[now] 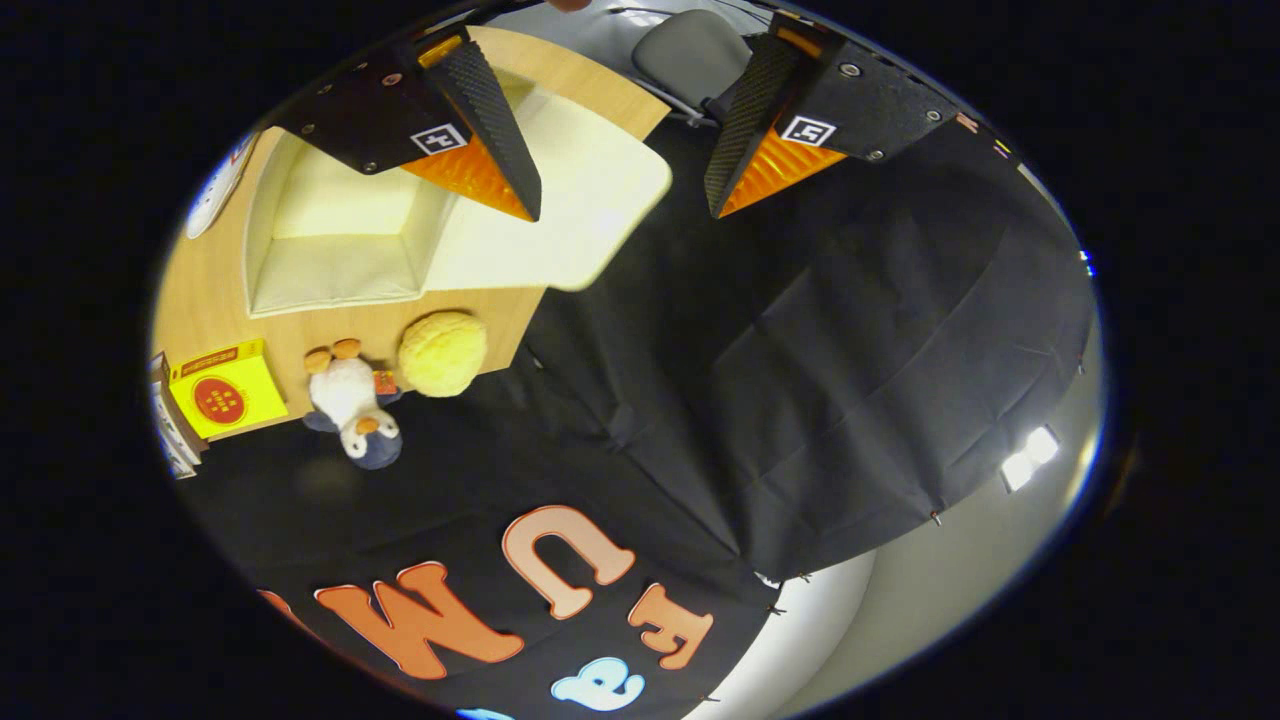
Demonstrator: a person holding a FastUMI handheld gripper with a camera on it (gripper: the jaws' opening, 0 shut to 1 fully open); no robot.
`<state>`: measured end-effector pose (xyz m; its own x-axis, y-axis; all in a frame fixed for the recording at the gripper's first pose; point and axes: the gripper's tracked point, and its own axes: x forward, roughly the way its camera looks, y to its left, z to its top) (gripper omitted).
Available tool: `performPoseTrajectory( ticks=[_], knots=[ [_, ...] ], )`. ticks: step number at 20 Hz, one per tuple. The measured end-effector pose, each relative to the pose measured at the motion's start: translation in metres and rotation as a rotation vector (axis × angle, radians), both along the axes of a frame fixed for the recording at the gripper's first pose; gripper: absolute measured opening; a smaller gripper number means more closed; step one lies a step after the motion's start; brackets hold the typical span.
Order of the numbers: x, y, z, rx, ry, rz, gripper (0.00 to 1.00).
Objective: Open the storage box then place both shoes into the box .Put the left shoe in first, then the right shoe, with the right side of both shoes facing outward in a uniform manner.
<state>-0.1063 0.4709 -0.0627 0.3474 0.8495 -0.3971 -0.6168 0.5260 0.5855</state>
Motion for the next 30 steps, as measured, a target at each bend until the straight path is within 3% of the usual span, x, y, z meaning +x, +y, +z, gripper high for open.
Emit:
performPoseTrajectory(
  ticks=[8, 14, 20, 30],
  knots=[
    [0.072, -0.148, -0.043, -0.210, -0.115, -0.330, 0.98],
    [0.095, -0.266, -0.088, -0.394, -0.071, -0.481, 0.97],
    [0.084, -0.331, -0.156, -0.604, 0.039, -0.466, 0.90],
    [0.055, -0.366, -0.249, -0.853, 0.233, -0.359, 0.87]
  ],
)
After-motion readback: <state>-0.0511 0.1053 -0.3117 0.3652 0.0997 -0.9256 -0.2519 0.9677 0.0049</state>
